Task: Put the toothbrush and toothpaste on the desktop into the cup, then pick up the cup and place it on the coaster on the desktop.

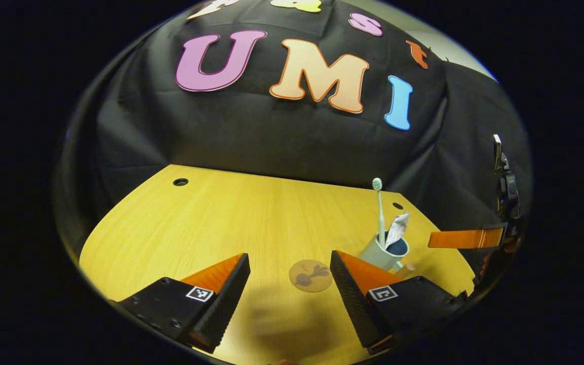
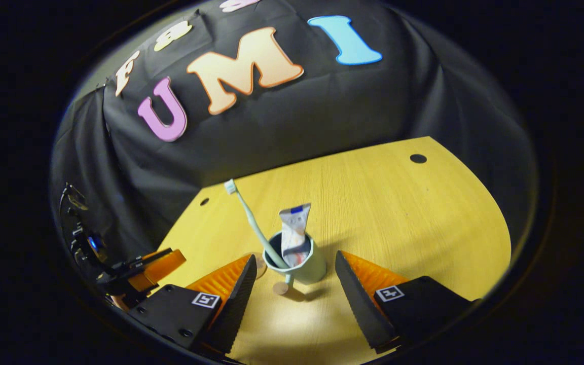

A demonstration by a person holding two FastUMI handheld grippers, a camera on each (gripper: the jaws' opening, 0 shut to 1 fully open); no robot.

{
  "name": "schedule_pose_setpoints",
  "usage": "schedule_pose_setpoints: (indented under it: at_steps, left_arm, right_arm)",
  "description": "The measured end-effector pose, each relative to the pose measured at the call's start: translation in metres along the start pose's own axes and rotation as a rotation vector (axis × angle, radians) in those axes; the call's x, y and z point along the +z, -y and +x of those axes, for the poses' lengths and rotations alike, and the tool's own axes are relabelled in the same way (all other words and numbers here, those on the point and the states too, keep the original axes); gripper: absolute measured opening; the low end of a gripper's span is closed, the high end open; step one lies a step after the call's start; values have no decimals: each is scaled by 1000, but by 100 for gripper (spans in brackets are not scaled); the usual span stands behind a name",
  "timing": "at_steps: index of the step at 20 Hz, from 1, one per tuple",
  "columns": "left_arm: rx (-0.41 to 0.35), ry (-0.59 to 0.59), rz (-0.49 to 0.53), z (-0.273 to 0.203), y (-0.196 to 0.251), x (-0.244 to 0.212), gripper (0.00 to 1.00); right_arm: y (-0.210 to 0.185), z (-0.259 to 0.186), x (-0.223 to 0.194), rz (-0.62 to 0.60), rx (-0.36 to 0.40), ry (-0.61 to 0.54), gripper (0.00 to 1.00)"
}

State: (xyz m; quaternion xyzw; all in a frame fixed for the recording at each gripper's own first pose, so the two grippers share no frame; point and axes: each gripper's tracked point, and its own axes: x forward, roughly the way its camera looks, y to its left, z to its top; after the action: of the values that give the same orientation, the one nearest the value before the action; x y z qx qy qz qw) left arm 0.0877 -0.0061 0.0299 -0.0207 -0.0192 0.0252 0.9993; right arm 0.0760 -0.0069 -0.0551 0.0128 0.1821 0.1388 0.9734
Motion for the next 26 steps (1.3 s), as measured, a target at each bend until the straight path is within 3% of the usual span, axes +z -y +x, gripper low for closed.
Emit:
schedule_pose_setpoints:
  at_steps: [5,10,19,20,21,23,25,26]
  left_arm:
    - [44,-53,-60,-16,-45,-23,95]
    - [103,-94,-68,-32,-91,-47,95]
    - [238,-141,-178,-51,-146,-78,95]
    - [249,-154,-183,-53,-151,-82,95]
    - [259,-161,-187,-53,-156,-84,95]
    - [268,-181,-193,-54,-160,-88,95]
    - [271,-191,-190,-55,-161,-90,95]
    - [263,-193,-193,-54,-159,-89,95]
  right_arm:
    - [-18,18,-12,-27,-52,-90,95]
    - [-1,32,-33,-85,-160,-256,95]
    - [-1,59,-62,-91,-217,-477,95]
    - [-2,61,-65,-93,-222,-494,87]
    - [-3,65,-68,-95,-223,-506,92]
    - [0,70,-72,-103,-234,-518,75]
    - [6,70,-71,-114,-256,-527,73]
    - [8,70,-71,-109,-261,-531,66]
